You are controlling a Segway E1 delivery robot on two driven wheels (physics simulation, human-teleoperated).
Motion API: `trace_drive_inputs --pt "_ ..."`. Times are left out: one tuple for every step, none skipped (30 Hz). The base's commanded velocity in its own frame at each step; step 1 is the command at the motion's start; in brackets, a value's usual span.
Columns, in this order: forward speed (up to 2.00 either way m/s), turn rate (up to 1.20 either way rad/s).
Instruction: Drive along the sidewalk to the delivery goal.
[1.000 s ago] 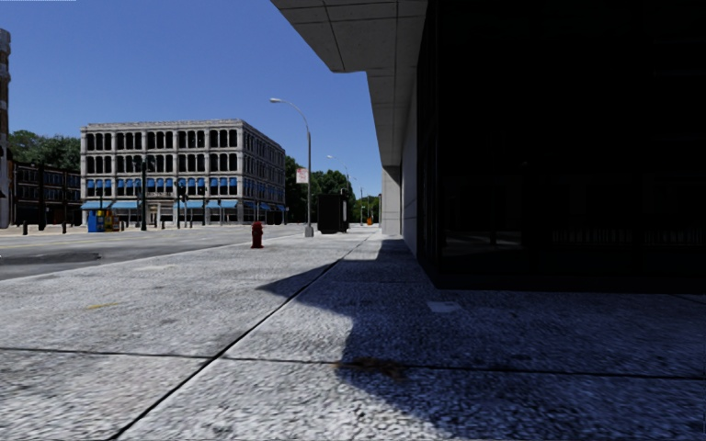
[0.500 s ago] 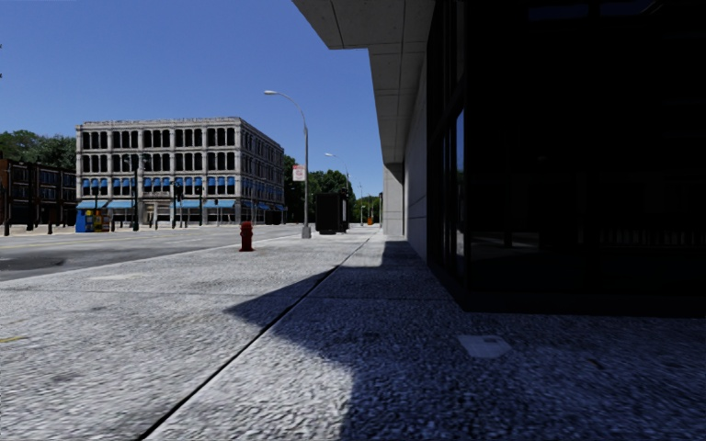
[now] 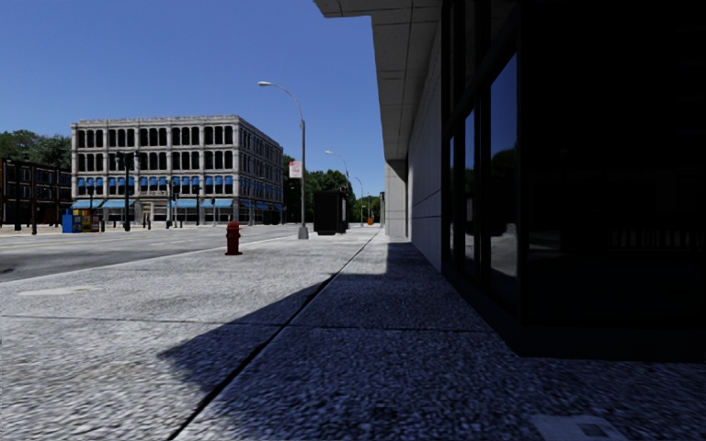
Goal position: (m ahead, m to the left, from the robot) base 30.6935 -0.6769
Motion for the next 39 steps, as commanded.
trace_drive_inputs --pt "2.00 0.00" --pt "2.00 0.00" --pt "2.00 0.00" --pt "2.00 0.00" --pt "2.00 0.00" --pt "2.00 0.00" --pt "2.00 0.00" --pt "2.00 0.00" --pt "2.00 0.00" --pt "2.00 0.00" --pt "2.00 0.00" --pt "2.00 0.00" --pt "2.00 0.00" --pt "2.00 0.00" --pt "2.00 0.00" --pt "2.00 0.00" --pt "2.00 0.00" --pt "2.00 0.00" --pt "2.00 0.00" --pt "2.00 0.00" --pt "2.00 0.00" --pt "2.00 0.00" --pt "2.00 0.00" --pt "2.00 0.00" --pt "2.00 0.00" --pt "2.00 0.00" --pt "2.00 0.00" --pt "2.00 0.00" --pt "2.00 0.00" --pt "2.00 0.00" --pt "2.00 0.00" --pt "2.00 0.00" --pt "2.00 0.00" --pt "2.00 0.00" --pt "2.00 0.00" --pt "2.00 0.00" --pt "2.00 0.00" --pt "2.00 0.00" --pt "2.00 0.00"
